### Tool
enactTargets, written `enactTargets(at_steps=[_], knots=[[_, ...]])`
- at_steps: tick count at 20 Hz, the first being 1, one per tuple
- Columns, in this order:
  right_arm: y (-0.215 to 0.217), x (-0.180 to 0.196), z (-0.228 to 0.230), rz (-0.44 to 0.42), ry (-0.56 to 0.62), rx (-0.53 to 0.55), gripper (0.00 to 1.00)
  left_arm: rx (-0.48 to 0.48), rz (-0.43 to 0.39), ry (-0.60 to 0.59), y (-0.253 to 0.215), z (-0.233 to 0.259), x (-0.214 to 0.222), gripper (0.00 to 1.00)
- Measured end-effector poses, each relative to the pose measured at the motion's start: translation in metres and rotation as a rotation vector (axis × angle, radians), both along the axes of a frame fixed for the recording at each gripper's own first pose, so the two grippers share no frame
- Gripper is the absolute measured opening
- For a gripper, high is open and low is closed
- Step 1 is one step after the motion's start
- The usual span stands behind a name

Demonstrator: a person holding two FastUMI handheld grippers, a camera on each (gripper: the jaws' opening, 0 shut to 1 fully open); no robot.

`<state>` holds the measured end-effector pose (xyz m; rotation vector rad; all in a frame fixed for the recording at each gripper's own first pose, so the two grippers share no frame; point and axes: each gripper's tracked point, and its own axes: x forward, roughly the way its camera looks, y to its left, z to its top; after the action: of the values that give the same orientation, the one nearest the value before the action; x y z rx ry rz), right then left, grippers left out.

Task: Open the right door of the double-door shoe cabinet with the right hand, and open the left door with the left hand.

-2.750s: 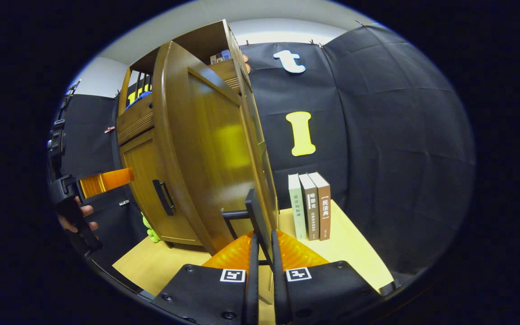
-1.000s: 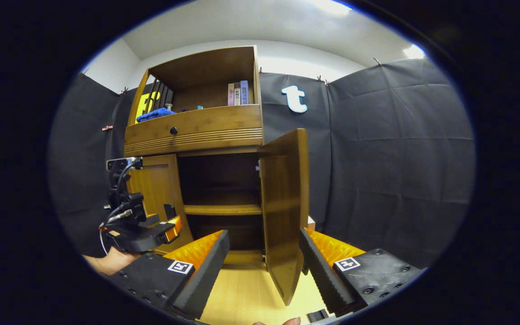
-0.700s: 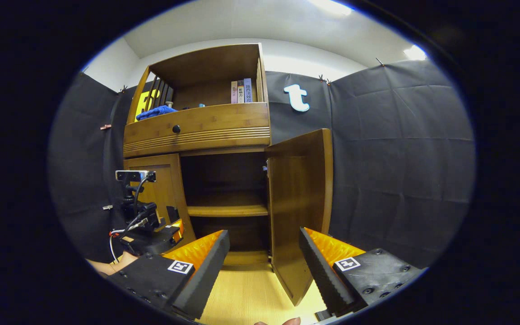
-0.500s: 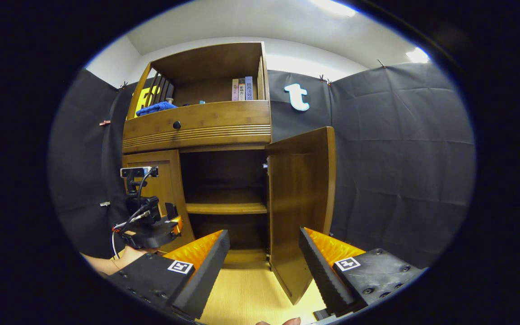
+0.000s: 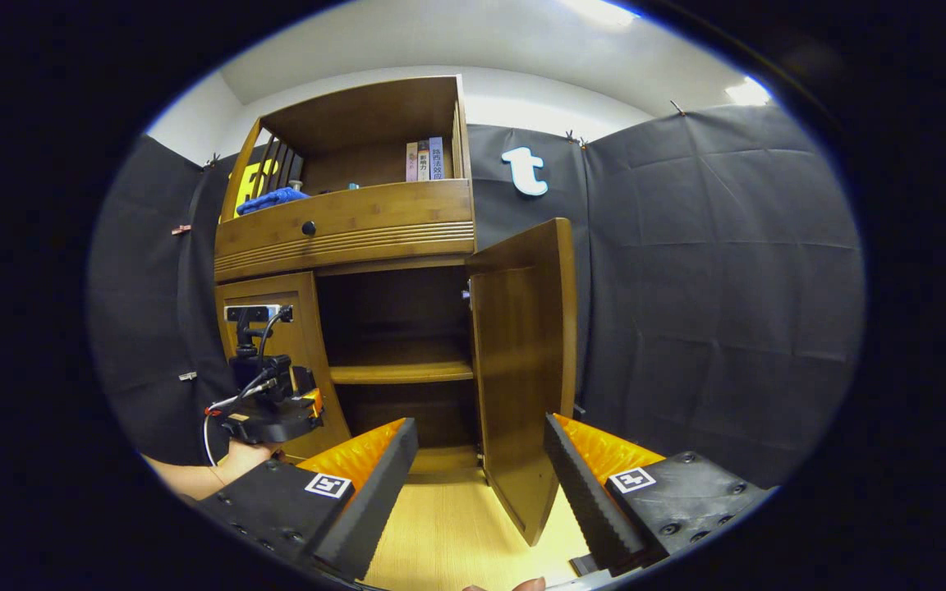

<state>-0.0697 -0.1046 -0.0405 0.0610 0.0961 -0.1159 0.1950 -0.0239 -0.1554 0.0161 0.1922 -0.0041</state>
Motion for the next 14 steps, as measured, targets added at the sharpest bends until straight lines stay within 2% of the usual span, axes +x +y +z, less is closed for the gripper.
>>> enactTargets(at_steps=[3,5,8,14], knots=[[-0.001,-0.008,0.003,0.014,-0.004,0.005,1.0,0.006,-0.024,-0.028,0.006,0.003,-0.019,0.31],[-0.002,-0.013,0.007,0.022,-0.014,0.002,0.98,0.008,-0.038,-0.023,0.009,0.003,-0.036,0.29],[-0.001,-0.015,0.009,0.04,-0.019,0.011,1.0,0.026,-0.033,-0.005,0.017,0.004,-0.061,0.28],[0.014,-0.016,0.001,0.091,0.001,0.014,1.0,0.001,-0.024,0.008,0.04,0.007,-0.112,0.25]])
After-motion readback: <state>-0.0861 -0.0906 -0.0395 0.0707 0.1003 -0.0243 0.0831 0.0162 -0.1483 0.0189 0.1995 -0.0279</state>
